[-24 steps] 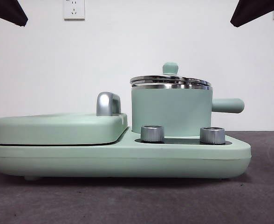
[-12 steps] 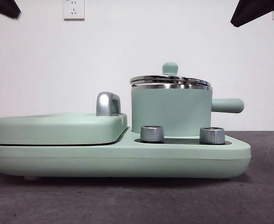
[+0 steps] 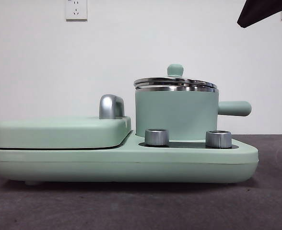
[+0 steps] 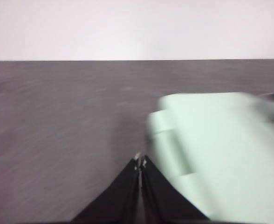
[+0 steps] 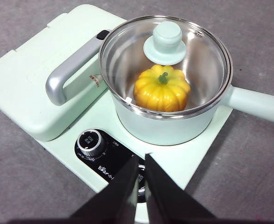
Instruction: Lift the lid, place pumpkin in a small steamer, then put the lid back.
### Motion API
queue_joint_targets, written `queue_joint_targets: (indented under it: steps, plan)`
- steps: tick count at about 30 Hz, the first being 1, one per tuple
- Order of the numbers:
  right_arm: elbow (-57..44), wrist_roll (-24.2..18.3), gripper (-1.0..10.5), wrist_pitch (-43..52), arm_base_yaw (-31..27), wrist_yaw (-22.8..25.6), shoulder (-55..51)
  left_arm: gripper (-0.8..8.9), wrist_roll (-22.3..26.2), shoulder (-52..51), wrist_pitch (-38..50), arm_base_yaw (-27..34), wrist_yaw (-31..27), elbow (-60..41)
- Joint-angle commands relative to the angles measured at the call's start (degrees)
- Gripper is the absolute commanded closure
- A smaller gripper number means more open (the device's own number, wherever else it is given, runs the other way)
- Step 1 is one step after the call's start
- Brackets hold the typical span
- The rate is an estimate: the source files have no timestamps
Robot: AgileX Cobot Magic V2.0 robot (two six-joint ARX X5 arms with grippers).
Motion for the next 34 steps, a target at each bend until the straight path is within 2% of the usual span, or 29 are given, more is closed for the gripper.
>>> queue_joint_targets:
  steps: [1, 4, 9, 14, 33, 34]
  plan:
    - [0.28, -0.33, 9.3, 0.35, 0.35, 0.04, 0.22, 8.07, 1.07, -4.44, 2.82, 5.18, -0.07, -6.08]
    - [0.28, -0.33, 9.3, 0.35, 0.35, 0.04, 0.2, 8.07, 1.09, -7.67, 2.78, 8.37, -0.07, -9.99]
    - [0.28, -0.33, 9.3, 0.35, 0.35, 0.04, 0.22, 8.07, 1.14, -11.69, 1.36, 9.86, -0.09, -13.99]
    - [0.28, -0.33, 9.3, 0.35, 0.35, 0.04, 0.2, 8.07, 3.23, -13.77, 0.52, 10.69, -0.13, -13.99]
    - [0.28, -0.33, 9.3, 0.33, 0.35, 0.0, 0.13, 8.07, 3.23, -13.75, 1.18, 10.67, -0.11, -13.99]
    - [0.28, -1.75, 9.3, 0.46, 0.33, 0.15, -0.2, 8.07, 3.23, -13.75, 1.16, 10.67, -0.11, -13.99]
